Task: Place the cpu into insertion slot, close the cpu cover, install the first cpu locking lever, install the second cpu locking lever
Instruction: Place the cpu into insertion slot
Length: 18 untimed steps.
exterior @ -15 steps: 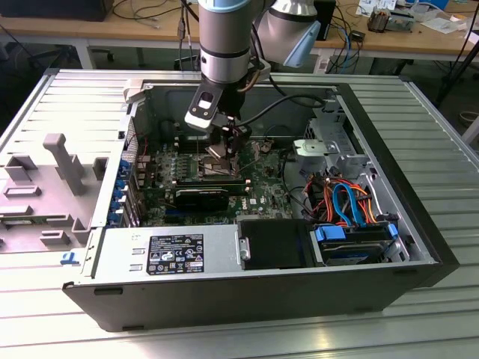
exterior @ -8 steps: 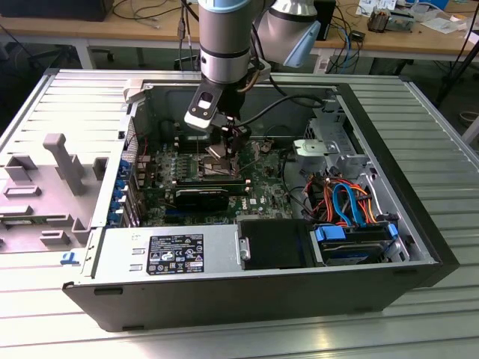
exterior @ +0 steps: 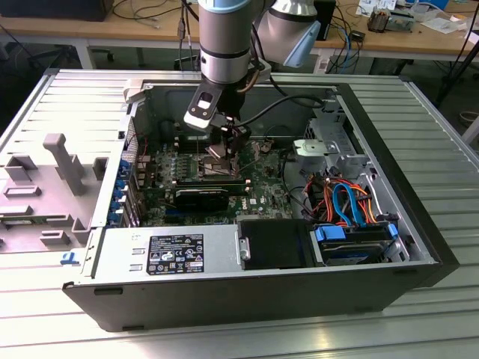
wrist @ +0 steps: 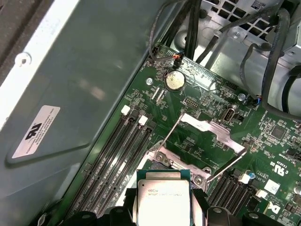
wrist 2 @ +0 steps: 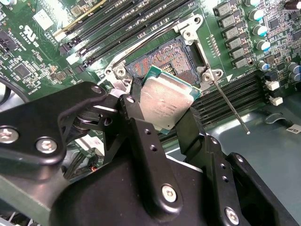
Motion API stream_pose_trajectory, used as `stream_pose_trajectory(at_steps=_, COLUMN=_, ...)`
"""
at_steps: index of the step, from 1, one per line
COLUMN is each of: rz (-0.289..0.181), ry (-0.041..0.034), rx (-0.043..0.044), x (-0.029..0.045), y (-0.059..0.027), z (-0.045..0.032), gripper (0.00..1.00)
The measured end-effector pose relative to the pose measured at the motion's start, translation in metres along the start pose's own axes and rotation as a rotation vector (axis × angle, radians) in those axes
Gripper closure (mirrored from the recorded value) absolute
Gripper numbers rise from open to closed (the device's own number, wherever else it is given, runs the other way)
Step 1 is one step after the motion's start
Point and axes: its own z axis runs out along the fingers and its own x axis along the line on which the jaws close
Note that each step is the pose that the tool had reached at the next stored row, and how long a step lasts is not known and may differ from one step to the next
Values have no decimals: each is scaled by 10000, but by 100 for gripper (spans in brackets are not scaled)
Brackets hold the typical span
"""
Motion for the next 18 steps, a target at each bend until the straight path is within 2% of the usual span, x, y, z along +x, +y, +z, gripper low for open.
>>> stream_pose_trajectory(at_steps=18, rz=195, ry=-3, rx=-4, x=0, y=0, z=10, gripper=46)
